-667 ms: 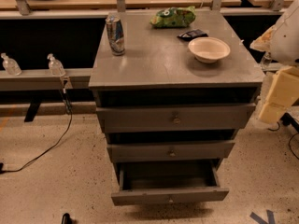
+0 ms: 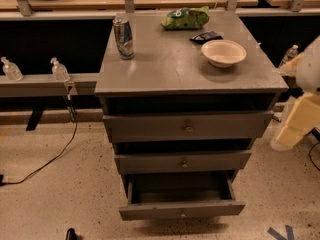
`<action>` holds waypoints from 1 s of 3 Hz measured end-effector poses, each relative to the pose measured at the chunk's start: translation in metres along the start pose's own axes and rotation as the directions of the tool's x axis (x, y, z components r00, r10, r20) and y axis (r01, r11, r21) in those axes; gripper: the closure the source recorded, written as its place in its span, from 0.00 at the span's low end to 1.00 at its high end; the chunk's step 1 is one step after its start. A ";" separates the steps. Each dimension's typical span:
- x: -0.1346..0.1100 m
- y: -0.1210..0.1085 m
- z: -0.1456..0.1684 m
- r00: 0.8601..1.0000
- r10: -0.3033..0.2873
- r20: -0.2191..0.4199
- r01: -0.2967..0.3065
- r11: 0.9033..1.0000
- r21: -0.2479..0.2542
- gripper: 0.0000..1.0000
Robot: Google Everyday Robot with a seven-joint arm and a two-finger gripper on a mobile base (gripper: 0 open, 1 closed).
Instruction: Close bottom drawer
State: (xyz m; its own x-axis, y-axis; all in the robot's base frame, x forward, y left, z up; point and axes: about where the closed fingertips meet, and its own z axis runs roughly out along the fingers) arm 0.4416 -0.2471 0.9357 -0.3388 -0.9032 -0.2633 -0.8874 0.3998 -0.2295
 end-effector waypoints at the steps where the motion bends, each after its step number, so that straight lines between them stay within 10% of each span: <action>1: 0.042 0.022 0.055 0.993 0.076 0.088 -0.073 0.997 -0.037 0.00; 3: 0.116 0.013 0.180 0.864 0.206 0.459 -0.200 0.978 -0.063 0.00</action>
Offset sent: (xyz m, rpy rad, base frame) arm 0.0071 -0.0873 -0.2097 0.5207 -0.3027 -0.0252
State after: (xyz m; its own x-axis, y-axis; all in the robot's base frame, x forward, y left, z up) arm 0.4470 -0.3181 0.7331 -0.3324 -0.6262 -0.7052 -0.8195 0.5619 -0.1126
